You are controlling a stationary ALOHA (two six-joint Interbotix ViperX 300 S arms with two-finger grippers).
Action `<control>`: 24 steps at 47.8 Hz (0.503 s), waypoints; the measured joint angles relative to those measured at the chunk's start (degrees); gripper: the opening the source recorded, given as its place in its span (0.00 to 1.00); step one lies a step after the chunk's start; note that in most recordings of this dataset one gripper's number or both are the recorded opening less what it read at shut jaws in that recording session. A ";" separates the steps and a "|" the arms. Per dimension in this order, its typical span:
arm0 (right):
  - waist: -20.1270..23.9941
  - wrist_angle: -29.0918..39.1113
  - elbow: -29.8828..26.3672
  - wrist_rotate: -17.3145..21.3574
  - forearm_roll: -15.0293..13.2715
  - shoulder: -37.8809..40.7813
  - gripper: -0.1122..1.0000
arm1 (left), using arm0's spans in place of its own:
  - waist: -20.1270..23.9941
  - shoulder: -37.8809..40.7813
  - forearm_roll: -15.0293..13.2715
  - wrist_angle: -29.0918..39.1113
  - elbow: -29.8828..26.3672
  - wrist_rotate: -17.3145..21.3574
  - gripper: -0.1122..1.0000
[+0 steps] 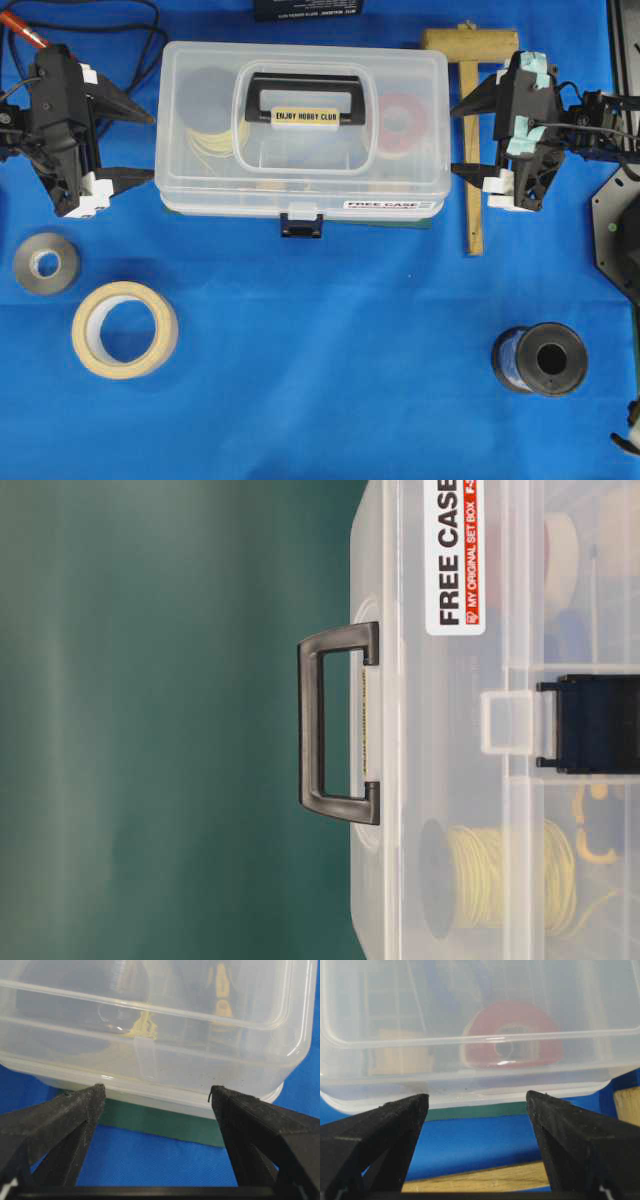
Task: Open the tool box with both arms.
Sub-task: 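Grip the lid edges with both grippers and lift the lid upward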
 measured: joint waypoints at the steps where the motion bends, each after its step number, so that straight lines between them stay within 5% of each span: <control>1: 0.00 0.18 0.00 0.00 0.00 -0.09 0.84 | 0.00 0.09 0.00 0.00 0.00 0.00 0.91; 24: 0.53 0.53 -0.09 0.09 0.35 -1.67 0.84 | 0.09 -0.09 0.00 0.00 -0.26 0.09 0.91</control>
